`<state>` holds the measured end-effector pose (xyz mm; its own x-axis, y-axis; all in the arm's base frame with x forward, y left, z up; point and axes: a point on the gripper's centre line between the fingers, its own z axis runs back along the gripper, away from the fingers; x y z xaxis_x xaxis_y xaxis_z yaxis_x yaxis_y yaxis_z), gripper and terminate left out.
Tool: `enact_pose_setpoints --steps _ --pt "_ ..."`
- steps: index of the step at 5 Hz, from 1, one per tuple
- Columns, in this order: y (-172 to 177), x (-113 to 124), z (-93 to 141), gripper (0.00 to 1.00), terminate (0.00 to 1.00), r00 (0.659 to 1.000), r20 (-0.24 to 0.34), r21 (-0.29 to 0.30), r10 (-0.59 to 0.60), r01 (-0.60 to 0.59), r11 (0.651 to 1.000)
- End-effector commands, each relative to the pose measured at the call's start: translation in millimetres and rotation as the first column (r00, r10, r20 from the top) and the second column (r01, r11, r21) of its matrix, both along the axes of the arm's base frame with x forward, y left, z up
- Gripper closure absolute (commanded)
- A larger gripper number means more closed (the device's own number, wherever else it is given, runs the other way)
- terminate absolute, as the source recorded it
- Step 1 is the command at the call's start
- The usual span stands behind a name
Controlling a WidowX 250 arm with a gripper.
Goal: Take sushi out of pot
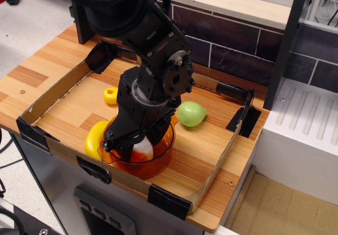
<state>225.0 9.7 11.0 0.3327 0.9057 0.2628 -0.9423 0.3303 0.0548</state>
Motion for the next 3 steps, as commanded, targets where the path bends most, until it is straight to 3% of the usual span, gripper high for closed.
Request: enact_pose_setpoints --steps 1,3 --pt "6 6 28 1.00 0.00 0.999 0.048 -0.002 -0.014 0.014 1.000" --pt "14 19 83 1.00 0.00 0.991 0.122 -0.074 0.047 -0.038 0.997"
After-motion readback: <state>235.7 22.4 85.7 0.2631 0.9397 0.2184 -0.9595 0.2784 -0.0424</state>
